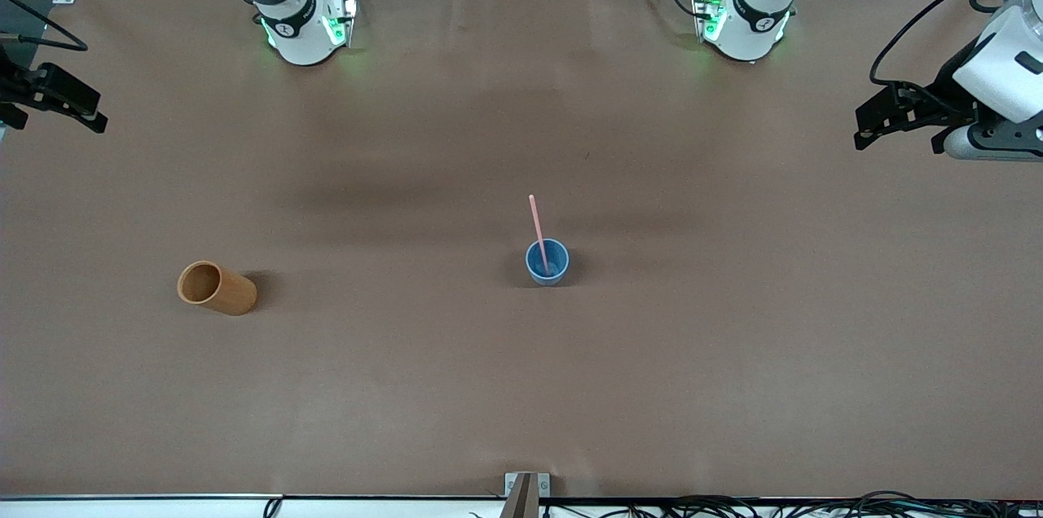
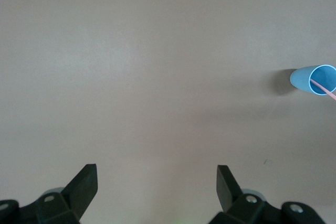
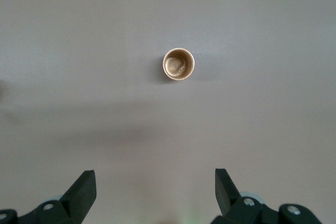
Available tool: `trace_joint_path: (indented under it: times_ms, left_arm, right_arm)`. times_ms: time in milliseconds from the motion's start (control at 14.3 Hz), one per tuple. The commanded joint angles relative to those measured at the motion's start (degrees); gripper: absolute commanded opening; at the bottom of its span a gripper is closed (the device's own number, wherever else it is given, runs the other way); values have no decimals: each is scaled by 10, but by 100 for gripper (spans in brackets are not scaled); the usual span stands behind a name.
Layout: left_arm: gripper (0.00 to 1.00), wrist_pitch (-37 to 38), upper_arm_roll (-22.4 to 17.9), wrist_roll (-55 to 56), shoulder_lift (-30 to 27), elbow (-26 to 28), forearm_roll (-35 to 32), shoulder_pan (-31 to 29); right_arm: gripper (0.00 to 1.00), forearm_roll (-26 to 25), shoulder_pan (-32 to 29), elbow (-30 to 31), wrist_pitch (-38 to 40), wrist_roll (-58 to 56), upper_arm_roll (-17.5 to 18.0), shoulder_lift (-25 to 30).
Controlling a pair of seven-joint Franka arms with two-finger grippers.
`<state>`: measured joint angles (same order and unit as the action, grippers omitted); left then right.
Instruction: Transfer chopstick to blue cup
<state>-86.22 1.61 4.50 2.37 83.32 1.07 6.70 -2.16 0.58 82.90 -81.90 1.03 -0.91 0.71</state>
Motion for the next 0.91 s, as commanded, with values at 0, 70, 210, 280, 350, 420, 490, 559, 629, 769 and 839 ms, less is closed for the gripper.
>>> trace_joint_path:
  times_ms: [0, 70, 210, 280, 350, 420, 490, 559, 629, 769, 839]
  left_arm:
    - [100, 2, 1, -10, 6, -14, 6, -5]
    - [100, 2, -5, -10, 6, -14, 8, -5]
    - [100, 2, -6, -10, 6, -14, 8, -5]
    - [100, 2, -6, -10, 6, -14, 9, -5]
    - [100, 2, -6, -10, 6, -14, 9, -5]
    - [100, 2, -6, -10, 6, -14, 9, -5]
    - [100, 2, -6, -10, 6, -14, 9, -5]
    - [100, 2, -6, -10, 6, -14, 9, -5]
    - [100, 2, -6, -10, 6, -14, 10, -5]
    - [100, 2, -6, -10, 6, -14, 10, -5]
    - [100, 2, -6, -10, 6, -14, 10, -5]
  right_arm:
    - [100, 9, -9, -12, 3, -17, -3, -5]
    - [100, 9, -9, -13, 0, -18, -3, -5]
    - [100, 10, -5, -8, -18, -23, -3, -6]
    - [100, 11, -4, -6, -26, -23, -3, -6]
    - [100, 14, -4, -6, -27, -23, -3, -9]
    - [100, 25, -7, -6, -33, -23, -3, -11]
    - [100, 33, -8, -4, -35, -26, -3, -11]
    - [100, 34, -8, 1, -37, -30, -3, -11]
    - [100, 34, -6, 2, -36, -36, -3, -10]
    - [100, 34, -6, 3, -36, -55, -3, -10]
    - [100, 34, -6, 3, -34, -57, -3, -10]
